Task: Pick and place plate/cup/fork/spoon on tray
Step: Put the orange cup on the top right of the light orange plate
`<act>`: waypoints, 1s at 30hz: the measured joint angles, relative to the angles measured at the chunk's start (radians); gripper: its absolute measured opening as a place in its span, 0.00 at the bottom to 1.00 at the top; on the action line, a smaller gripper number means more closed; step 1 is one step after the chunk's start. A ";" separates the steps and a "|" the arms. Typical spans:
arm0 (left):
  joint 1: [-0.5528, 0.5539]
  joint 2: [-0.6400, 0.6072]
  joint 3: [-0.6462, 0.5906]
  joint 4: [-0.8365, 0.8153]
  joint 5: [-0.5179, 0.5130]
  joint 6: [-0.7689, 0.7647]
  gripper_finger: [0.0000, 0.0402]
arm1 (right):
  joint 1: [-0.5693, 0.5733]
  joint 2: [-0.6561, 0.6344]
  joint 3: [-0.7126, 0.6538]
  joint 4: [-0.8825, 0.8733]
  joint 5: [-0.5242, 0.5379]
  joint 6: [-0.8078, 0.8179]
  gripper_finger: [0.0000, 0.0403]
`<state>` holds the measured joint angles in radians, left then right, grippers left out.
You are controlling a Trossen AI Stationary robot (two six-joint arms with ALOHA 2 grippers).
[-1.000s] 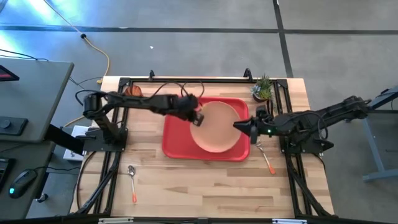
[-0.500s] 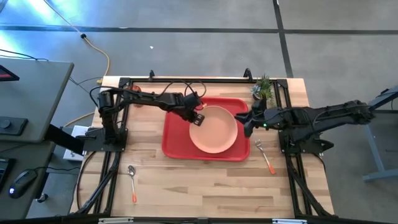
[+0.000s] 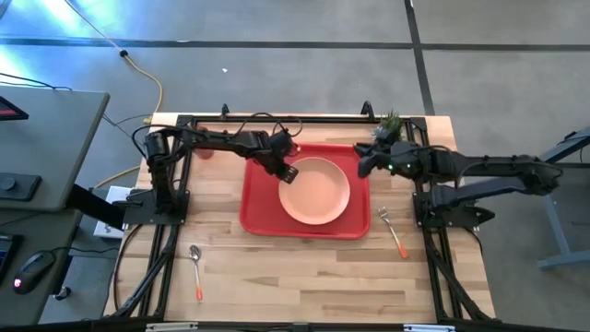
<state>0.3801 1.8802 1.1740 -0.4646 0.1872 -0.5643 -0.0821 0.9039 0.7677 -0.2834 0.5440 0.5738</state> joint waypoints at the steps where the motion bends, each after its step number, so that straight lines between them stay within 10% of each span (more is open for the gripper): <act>1: 0.007 -0.003 0.001 -0.006 0.019 0.008 0.27 | -0.015 0.000 0.000 0.010 -0.002 0.002 0.18; 30: 0.314 -0.523 0.097 -0.192 -0.228 0.383 0.33 | -0.281 0.000 0.000 0.211 -0.226 0.163 0.18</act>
<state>0.6937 1.3572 1.2705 -0.6564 -0.0411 -0.1814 -0.3627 0.9043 0.7677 -0.0719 0.3184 0.7364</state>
